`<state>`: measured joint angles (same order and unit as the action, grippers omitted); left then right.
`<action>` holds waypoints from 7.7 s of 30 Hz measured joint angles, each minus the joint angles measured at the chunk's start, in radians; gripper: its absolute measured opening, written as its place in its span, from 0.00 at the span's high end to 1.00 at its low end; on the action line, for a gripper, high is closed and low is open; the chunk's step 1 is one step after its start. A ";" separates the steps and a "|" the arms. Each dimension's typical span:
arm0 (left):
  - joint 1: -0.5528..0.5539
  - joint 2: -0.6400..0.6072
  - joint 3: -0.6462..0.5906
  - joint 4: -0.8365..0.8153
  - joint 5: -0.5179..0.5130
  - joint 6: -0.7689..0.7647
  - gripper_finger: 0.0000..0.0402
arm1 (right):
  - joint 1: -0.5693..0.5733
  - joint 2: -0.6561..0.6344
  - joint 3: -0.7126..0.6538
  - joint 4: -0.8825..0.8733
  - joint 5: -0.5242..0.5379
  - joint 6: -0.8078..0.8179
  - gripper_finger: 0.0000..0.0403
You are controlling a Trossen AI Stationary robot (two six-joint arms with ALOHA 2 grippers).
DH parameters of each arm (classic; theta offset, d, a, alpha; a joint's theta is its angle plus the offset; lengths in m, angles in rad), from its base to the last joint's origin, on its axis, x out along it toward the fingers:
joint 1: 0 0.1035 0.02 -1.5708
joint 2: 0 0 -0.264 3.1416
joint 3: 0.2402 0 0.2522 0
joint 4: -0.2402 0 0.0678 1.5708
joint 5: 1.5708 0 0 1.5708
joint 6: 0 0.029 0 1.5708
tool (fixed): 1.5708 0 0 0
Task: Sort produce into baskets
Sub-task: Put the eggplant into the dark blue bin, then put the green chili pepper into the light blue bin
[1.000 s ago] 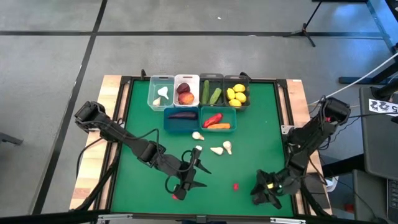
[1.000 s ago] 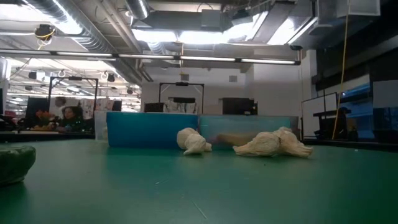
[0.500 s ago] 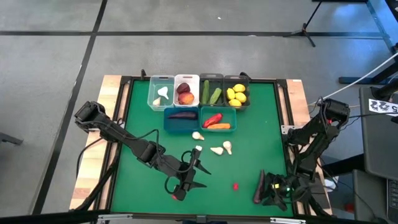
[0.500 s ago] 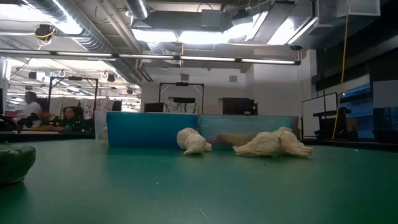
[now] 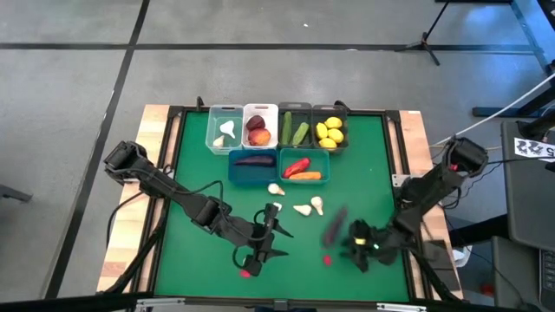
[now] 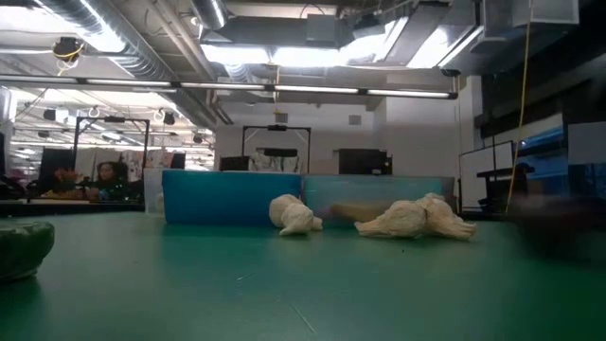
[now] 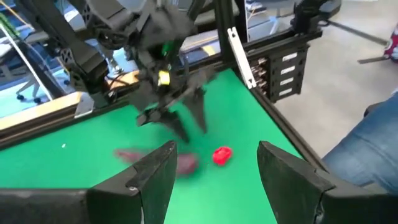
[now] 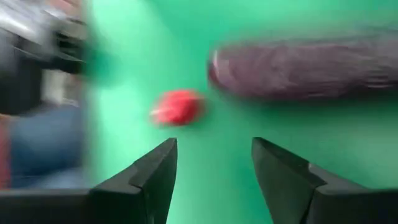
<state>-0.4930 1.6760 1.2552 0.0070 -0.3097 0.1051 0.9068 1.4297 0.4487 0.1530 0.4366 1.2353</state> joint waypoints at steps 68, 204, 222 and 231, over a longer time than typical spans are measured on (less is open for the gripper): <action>0.257 0.616 0.210 0.088 -0.326 -0.519 0.45 | -0.350 -0.401 0.472 -0.681 0.015 -0.658 0.48; -0.374 -0.013 -0.422 0.063 -0.318 -0.790 0.30 | -0.246 -0.200 0.472 -0.498 -0.063 -0.842 0.48; -0.336 0.148 -0.422 0.057 -0.267 -0.762 0.30 | -0.246 -0.200 0.472 -0.494 -0.063 -0.821 0.48; -0.284 0.156 -0.446 0.080 -0.226 -0.682 0.30 | -0.246 -0.201 0.472 -0.493 -0.063 -0.800 0.48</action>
<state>-0.7773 1.8320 0.8097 0.0871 -0.5362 -0.5774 0.6609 1.2285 0.9203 -0.3401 0.3737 0.4348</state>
